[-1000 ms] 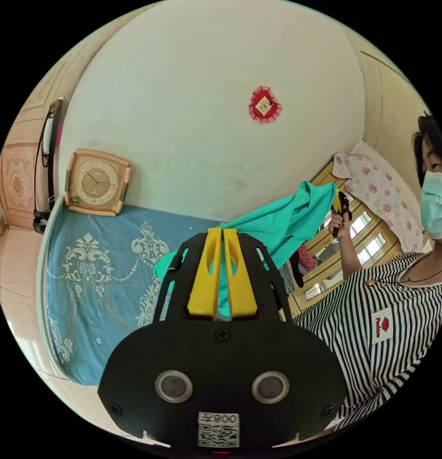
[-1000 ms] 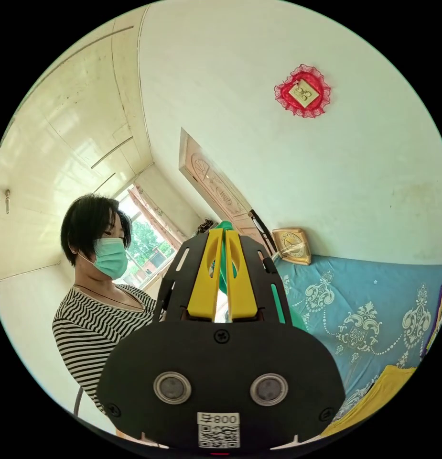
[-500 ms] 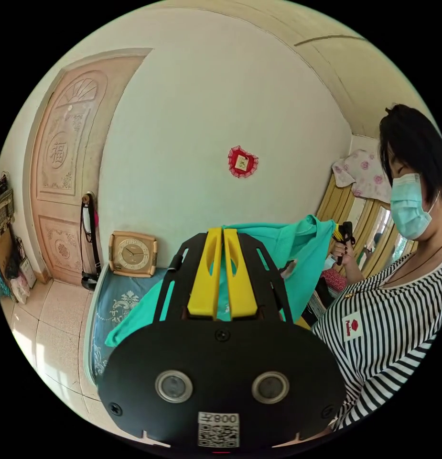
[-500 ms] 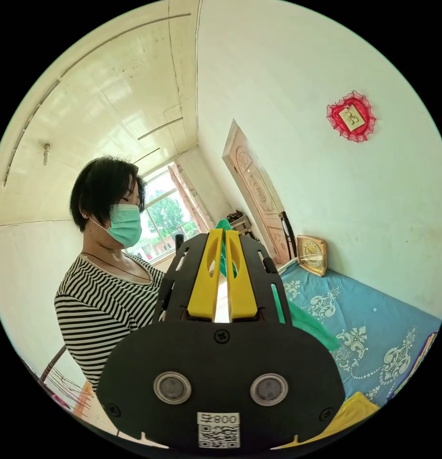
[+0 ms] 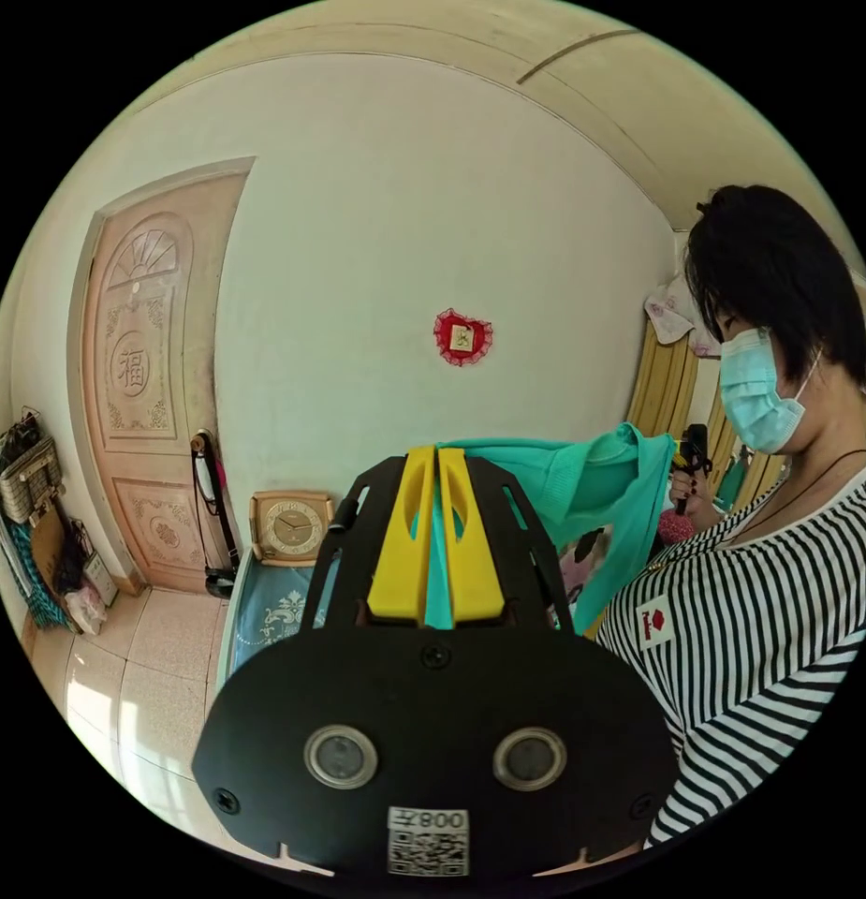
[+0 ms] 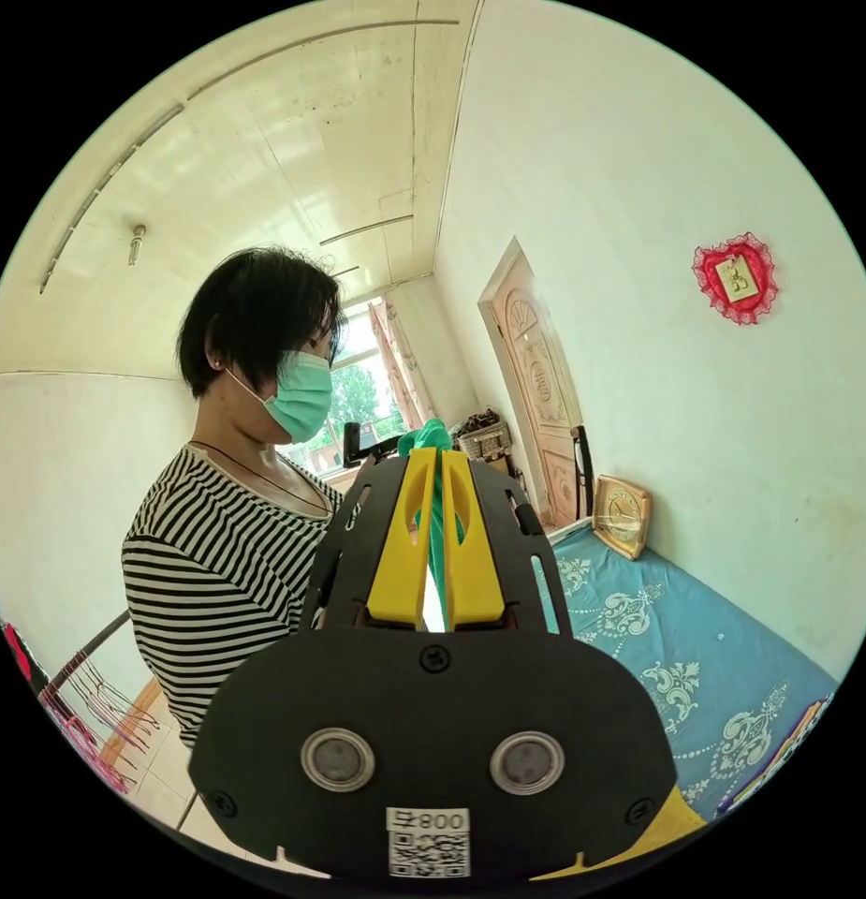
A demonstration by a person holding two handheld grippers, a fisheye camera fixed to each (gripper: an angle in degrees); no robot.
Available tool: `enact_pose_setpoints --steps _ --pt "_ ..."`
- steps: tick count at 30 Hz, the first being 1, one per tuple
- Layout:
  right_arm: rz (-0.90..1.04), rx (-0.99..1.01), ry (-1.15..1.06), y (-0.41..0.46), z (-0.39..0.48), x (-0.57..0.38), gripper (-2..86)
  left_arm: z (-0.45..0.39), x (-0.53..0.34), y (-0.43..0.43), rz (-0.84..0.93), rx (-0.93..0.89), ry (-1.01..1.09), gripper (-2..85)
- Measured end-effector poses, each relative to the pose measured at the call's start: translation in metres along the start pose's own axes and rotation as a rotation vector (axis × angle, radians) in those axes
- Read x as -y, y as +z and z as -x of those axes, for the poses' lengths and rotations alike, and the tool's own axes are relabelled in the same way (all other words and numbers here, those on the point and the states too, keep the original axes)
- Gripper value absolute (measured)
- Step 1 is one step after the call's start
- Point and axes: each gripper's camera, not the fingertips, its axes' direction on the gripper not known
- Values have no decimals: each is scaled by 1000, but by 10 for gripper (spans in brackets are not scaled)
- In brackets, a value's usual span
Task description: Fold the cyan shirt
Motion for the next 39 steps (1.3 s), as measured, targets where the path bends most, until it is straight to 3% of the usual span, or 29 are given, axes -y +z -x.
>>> enact_pose_setpoints --steps 5,10,14,16,18,21,25,29,34,39 --pt "19 -23 41 20 -38 7 4 35 6 21 19 -21 -3 3" --pt "120 -152 188 61 -139 16 4 97 6 90 128 -36 -30 4" --pt "220 -276 359 104 -252 15 2 172 -10 203 299 3 -107 7" --pt "212 -355 550 129 -343 0 1 210 -28 264 409 78 -172 9" --pt "238 -391 717 145 -406 -21 1 262 -68 336 610 155 -295 11" --pt "281 -450 910 171 -467 -68 1 311 -125 379 759 200 -426 15" --pt "426 -475 1053 207 -487 -144 3 353 -200 388 863 156 -493 27" --pt "570 -464 1267 231 -484 -224 10 399 -310 384 1127 113 -640 54" --pt "513 -471 1514 257 -470 -284 33 443 -404 383 1301 25 -878 78" --pt "549 -508 1567 290 -487 -287 46 492 -462 412 1369 6 -1000 96"
